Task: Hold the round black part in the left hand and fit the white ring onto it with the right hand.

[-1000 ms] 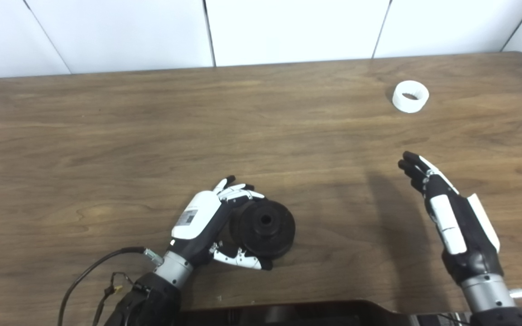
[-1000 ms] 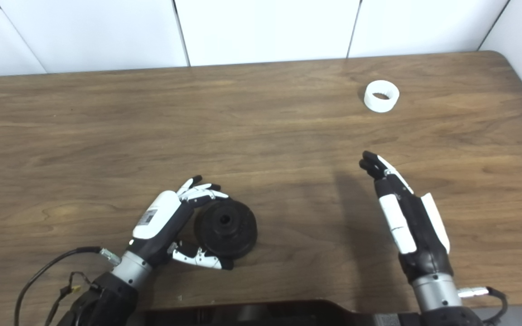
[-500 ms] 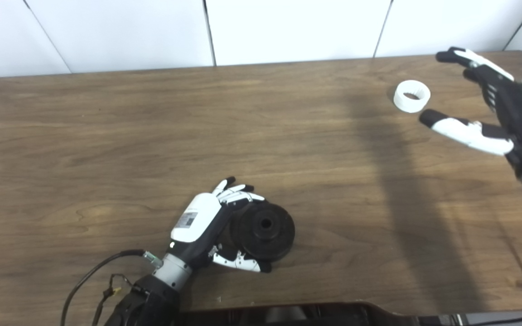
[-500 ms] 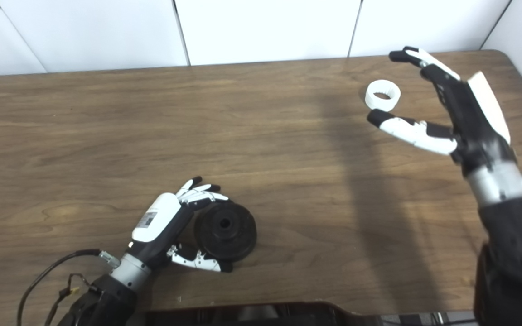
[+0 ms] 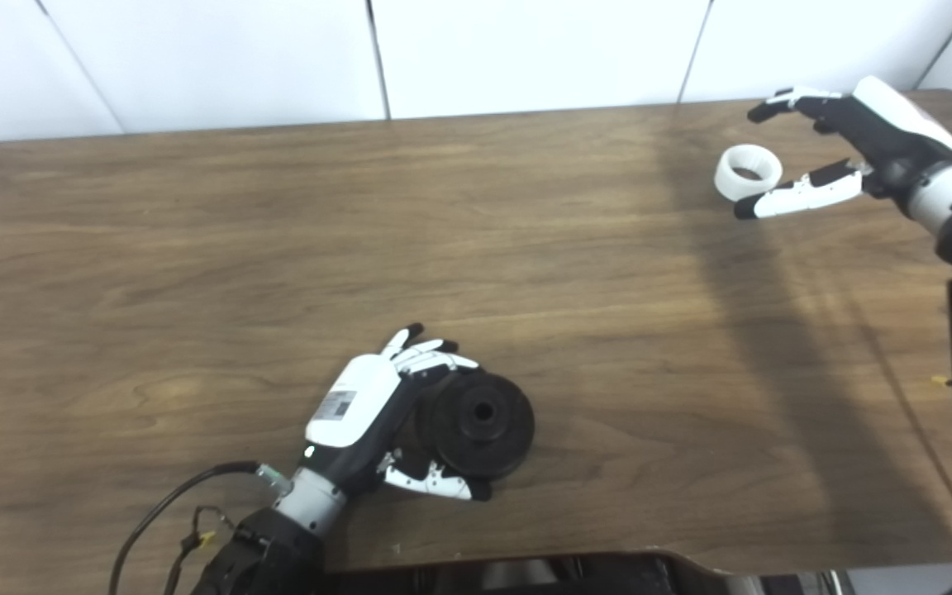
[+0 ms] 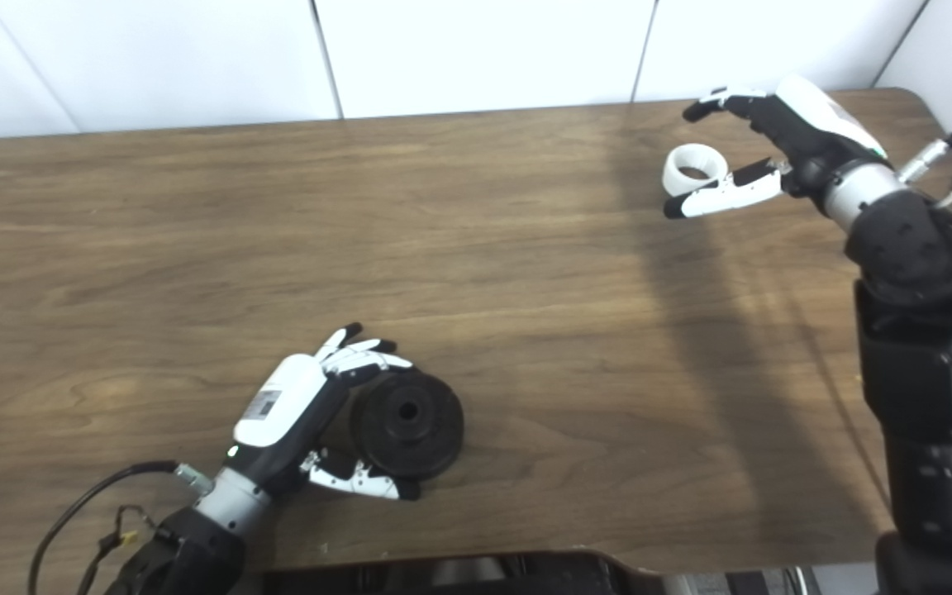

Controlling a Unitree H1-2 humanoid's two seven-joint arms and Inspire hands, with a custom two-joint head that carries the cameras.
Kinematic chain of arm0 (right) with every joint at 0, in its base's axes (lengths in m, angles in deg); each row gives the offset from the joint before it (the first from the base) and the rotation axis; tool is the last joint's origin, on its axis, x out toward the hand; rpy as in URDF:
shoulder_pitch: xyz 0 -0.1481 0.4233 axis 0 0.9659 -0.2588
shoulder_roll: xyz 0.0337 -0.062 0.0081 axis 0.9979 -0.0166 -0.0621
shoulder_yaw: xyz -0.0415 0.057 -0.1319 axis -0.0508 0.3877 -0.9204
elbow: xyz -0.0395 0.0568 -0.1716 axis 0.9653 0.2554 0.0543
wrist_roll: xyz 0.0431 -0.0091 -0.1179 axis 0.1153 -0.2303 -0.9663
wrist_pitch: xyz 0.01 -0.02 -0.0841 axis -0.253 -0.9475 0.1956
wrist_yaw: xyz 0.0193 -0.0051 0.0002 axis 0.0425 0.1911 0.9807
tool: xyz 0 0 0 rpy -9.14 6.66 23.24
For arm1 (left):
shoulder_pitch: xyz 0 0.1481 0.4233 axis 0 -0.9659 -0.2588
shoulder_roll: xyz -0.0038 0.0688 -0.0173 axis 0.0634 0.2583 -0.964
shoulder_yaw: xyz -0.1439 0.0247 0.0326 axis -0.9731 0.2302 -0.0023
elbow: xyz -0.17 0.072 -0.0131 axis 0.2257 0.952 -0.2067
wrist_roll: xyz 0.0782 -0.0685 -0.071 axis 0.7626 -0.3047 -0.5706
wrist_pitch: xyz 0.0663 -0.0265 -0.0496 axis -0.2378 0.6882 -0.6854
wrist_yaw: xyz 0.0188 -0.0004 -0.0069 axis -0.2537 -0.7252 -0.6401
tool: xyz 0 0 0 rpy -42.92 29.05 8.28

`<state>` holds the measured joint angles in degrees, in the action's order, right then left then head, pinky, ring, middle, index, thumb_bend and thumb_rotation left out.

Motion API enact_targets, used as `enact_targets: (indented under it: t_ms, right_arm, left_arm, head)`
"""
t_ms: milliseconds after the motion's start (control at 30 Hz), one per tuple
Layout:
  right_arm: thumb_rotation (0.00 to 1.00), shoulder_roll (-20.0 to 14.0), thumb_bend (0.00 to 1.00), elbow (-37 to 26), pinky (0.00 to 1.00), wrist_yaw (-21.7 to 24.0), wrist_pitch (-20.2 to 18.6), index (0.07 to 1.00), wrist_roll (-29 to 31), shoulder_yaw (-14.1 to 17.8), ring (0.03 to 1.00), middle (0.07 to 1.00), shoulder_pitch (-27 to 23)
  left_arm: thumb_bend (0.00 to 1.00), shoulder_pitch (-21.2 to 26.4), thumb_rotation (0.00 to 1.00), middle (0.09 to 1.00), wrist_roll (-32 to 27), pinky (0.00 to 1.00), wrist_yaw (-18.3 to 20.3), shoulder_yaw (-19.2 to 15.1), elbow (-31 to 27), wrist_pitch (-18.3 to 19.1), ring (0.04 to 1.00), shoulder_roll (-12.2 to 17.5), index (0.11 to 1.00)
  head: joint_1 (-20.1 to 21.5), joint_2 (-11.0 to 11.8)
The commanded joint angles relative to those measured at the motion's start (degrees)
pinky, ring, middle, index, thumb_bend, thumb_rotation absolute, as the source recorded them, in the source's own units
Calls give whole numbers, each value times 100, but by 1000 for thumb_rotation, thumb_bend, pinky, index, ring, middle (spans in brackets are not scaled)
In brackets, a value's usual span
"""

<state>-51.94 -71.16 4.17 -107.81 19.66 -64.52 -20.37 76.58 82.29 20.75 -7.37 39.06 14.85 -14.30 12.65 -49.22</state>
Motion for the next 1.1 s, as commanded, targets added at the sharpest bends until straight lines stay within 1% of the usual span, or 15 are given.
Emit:
enact_targets:
  t_ms: [0, 233, 367, 400, 467, 500, 567, 600, 667, 700, 733, 767, 867, 900, 1067]
  right_arm:
    - [271, -203, 925, 126, 898, -161, 30, 848, -31, -89, 990, 947, -280]
    - [252, -365, 939, 981, 905, -477, 48, 873, -121, -564, 1000, 963, -670]
    - [258, -488, 942, 1304, 888, -643, 38, 883, -244, -816, 1000, 965, -859]
    - [255, -495, 940, 1340, 891, -664, 34, 886, -249, -841, 1000, 966, -881]
    - [259, -501, 936, 1482, 910, -764, 35, 892, -282, -911, 1000, 966, -973]
    - [268, -502, 932, 1530, 930, -811, 36, 897, -282, -934, 1000, 967, -1001]
    - [280, -472, 931, 1657, 943, -942, 36, 904, -262, -949, 1000, 970, -1081]
    - [286, -465, 934, 1695, 950, -987, 35, 909, -244, -955, 1000, 972, -1103]
    - [287, -451, 935, 1764, 953, -1077, 37, 911, -193, -966, 1000, 973, -1131]
    - [288, -448, 941, 1798, 951, -1118, 38, 912, -159, -966, 1000, 971, -1145]
    - [284, -445, 944, 1827, 952, -1158, 40, 911, -125, -970, 1000, 971, -1156]
    - [282, -445, 944, 1854, 956, -1186, 40, 911, -102, -975, 1000, 971, -1169]
    - [292, -460, 944, 1962, 964, -1232, 36, 914, -85, -1031, 1000, 976, -1212]
    - [297, -463, 937, 1979, 963, -1236, 35, 916, -93, -1050, 1000, 977, -1217]
    - [282, -445, 924, 2069, 957, -1243, 28, 913, -232, -1118, 1000, 975, -1218]
  left_arm:
    - [522, -140, 64, 747, 71, 1000, 80, 15, -135, 64, 838, 77, 484]
    - [522, -217, 65, 752, 42, 1000, 55, -16, -118, 16, 843, 152, 484]
    - [523, -270, 63, 753, -58, 1000, 16, -72, -60, -69, 843, 213, 484]
    - [523, -277, 63, 753, -80, 1000, 8, -83, -44, -99, 843, 224, 484]
    - [523, -301, 62, 754, -120, 1000, -26, -111, 19, -193, 843, 266, 484]
    - [523, -310, 62, 755, -130, 1000, -39, -121, 41, -220, 844, 278, 484]
    - [523, -341, 63, 751, -114, 1000, -114, -134, 125, -310, 842, 314, 484]
    - [523, -351, 63, 749, -106, 1000, -143, -140, 156, -346, 839, 323, 484]
    - [524, -374, 63, 747, -60, 1000, -228, -146, 241, -441, 837, 344, 484]
    - [524, -383, 64, 746, -43, 1000, -270, -146, 281, -484, 834, 352, 484]
    - [524, -393, 64, 746, -34, 1000, -311, -145, 326, -527, 832, 363, 484]
    - [524, -399, 64, 747, -34, 1000, -336, -146, 360, -559, 833, 370, 484]
    - [524, -417, 64, 750, -40, 1000, -386, -156, 459, -625, 839, 386, 483]
    - [524, -425, 64, 750, -54, 1000, -392, -160, 477, -633, 840, 388, 483]
    - [524, -440, 64, 749, -48, 1000, -445, -165, 571, -669, 840, 386, 483]
  head:
    - [36, 44]
    - [201, 201]
    - [493, 433]
    - [493, 433]
    - [627, 638]
    - [627, 638]
    - [710, 800]
    - [710, 800]
    - [772, 992]
    - [772, 992]
    - [805, 1085]
    - [805, 1085]
    - [842, 1261]
    - [842, 1261]
    - [826, 1470]
